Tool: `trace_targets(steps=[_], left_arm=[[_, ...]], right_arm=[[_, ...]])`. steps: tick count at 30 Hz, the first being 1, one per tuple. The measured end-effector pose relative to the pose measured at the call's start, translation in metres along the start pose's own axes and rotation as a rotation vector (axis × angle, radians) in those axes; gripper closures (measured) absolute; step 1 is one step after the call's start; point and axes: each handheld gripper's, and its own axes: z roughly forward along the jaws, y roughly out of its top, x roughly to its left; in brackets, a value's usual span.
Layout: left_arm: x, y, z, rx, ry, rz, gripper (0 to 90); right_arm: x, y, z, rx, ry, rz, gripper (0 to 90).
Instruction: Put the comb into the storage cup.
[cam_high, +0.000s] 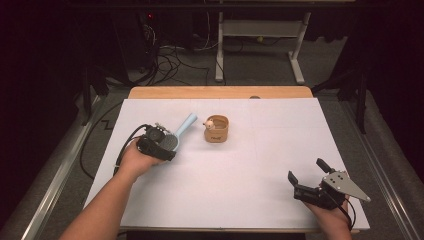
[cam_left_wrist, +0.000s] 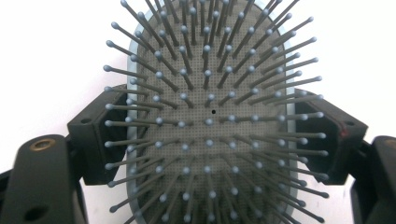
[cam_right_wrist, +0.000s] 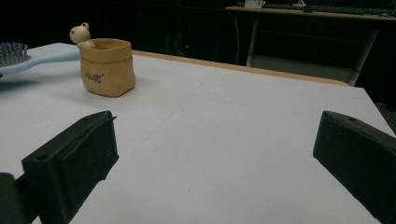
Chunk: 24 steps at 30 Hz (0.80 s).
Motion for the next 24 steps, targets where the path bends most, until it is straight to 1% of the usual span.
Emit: trace_targets(steps=[3,4,5,7,8,10,12,13,14,19,20,24], left_arm=[[-0.001,-0.007,-0.007,-0.017,0.000,0.008,20.4],[-0.001,-0.010,-0.009,-0.024,-0.007,0.004,20.4],[-0.001,-0.013,-0.011,-0.020,-0.017,0.007,20.4],[-0.001,-0.017,-0.012,-0.021,-0.006,0.012,20.4],[-0.001,-0.019,-0.013,-0.022,-0.012,0.015,20.4],[-0.003,-0.025,-0.014,-0.030,-0.010,0.016,20.4],[-0.003,-0.031,-0.014,-0.031,-0.026,0.017,20.4],[-0.004,-0.035,-0.015,-0.034,-0.019,0.020,20.4],[-0.005,-0.037,-0.016,-0.041,-0.026,0.018,20.4],[-0.011,-0.047,-0.021,-0.056,-0.032,0.046,20.4],[-0.013,-0.048,-0.022,-0.062,-0.024,0.047,20.4],[-0.018,-0.054,-0.026,-0.059,-0.030,0.069,20.4]], right_arm=[[0.000,0.000,-0.001,-0.004,0.001,-0.007,0.5],[0.001,0.000,0.000,-0.003,0.001,-0.005,0.5],[0.001,0.000,0.000,-0.002,0.001,-0.003,0.5],[0.001,0.000,0.000,0.000,0.001,-0.003,0.5],[0.001,0.000,0.000,0.001,0.000,-0.002,0.5],[0.001,0.000,0.000,0.001,0.000,-0.002,0.5],[0.001,-0.001,0.000,0.000,0.001,-0.007,0.5],[0.001,-0.001,0.000,0.001,0.001,-0.007,0.5],[0.001,-0.001,0.001,0.003,0.000,-0.005,0.5],[0.001,-0.001,0.001,0.004,0.000,-0.003,0.5],[0.001,-0.001,0.001,0.004,0.000,-0.003,0.5],[0.002,0.000,0.000,0.000,0.000,-0.005,0.5]])
